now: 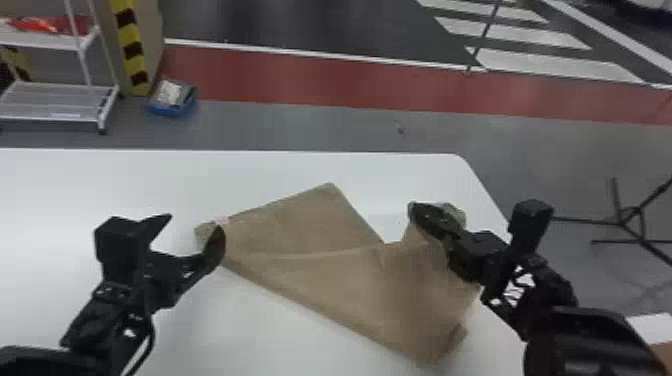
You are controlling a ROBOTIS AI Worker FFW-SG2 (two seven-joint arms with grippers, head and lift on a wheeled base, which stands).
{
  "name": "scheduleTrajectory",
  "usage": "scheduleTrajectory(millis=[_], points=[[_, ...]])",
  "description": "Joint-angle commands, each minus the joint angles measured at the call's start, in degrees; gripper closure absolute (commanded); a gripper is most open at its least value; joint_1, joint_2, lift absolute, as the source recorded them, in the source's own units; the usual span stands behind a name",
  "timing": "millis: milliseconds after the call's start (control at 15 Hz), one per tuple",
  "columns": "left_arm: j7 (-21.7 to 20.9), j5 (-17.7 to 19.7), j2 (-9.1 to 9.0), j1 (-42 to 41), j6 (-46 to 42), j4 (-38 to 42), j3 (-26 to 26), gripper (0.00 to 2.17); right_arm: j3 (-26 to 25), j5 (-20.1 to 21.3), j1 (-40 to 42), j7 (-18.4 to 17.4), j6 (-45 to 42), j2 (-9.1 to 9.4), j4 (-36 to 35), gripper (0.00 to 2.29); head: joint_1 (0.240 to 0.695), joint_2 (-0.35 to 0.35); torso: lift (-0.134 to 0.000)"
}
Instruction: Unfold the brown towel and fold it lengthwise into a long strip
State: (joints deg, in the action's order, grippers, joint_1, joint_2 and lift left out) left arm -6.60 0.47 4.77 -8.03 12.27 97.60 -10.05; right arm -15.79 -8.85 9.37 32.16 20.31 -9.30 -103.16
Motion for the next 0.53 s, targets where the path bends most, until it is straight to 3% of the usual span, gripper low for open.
scheduleTrajectory(millis=[0,467], points=[[0.0,-0.3,-0.11,2.2,0.7,-4.3,-1.0,0.22,1.8,0.8,0.6,0.0,-0.3,-0.02,-0.6,1.36,0.695,-0.198,-0.114],[1.1,-2.1,-1.17,6.7,-0.4,-11.3,-3.0,0.22,1.7,0.8,1.4,0.4,0.4,-0.10,-2.0,1.36,0.695,-0.179,-0.114]])
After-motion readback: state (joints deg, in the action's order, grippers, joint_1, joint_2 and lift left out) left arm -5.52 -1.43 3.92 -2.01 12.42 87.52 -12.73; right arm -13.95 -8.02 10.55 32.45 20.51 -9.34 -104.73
